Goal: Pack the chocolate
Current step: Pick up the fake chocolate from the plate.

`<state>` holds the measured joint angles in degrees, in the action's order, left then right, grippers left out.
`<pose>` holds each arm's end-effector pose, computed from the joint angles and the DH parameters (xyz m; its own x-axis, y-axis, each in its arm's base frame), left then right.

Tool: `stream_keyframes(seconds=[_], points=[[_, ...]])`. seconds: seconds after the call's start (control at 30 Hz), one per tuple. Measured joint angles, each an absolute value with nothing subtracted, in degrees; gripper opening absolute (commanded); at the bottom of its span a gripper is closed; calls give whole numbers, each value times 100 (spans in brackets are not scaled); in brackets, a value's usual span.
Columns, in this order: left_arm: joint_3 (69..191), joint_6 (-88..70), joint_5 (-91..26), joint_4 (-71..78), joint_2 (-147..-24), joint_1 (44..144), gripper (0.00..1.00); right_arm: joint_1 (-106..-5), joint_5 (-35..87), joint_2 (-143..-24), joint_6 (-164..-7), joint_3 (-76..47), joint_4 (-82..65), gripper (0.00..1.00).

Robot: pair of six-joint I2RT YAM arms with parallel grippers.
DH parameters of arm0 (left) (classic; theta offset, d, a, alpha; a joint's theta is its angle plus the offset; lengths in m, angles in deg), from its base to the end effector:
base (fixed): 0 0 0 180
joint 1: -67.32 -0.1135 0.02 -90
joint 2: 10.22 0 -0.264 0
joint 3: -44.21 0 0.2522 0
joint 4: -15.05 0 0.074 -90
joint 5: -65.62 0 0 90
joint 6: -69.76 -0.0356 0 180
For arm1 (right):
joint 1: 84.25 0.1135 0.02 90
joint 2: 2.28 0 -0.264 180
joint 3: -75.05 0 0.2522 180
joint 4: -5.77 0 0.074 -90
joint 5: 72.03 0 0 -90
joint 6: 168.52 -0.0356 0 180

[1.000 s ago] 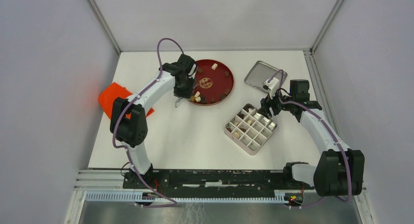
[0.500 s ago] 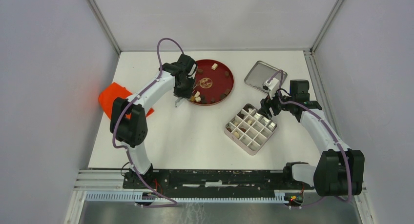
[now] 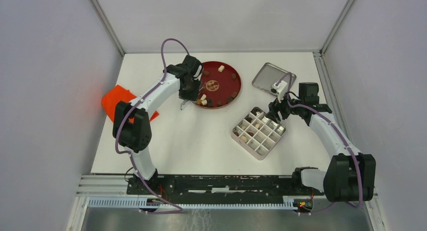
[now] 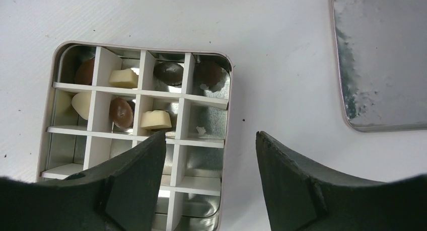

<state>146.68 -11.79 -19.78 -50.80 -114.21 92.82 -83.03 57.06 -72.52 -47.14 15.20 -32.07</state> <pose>0.3425 -0.1602 0.2619 -0.8830 0.2589 -0.3915 0.2745 0.9614 0.0167 0.2460 0.0277 0.2407 -0.4093 -0.4130 -0.8136 -0.7609 0.6466 0.0546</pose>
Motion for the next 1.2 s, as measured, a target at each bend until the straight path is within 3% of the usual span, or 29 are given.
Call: stream_keyframes(seconds=[1.2], points=[[14624, -1171, -1910, -5056, -11563, 9292, 40, -8303, 5798, -7252, -4673, 1520, -3253, 72]])
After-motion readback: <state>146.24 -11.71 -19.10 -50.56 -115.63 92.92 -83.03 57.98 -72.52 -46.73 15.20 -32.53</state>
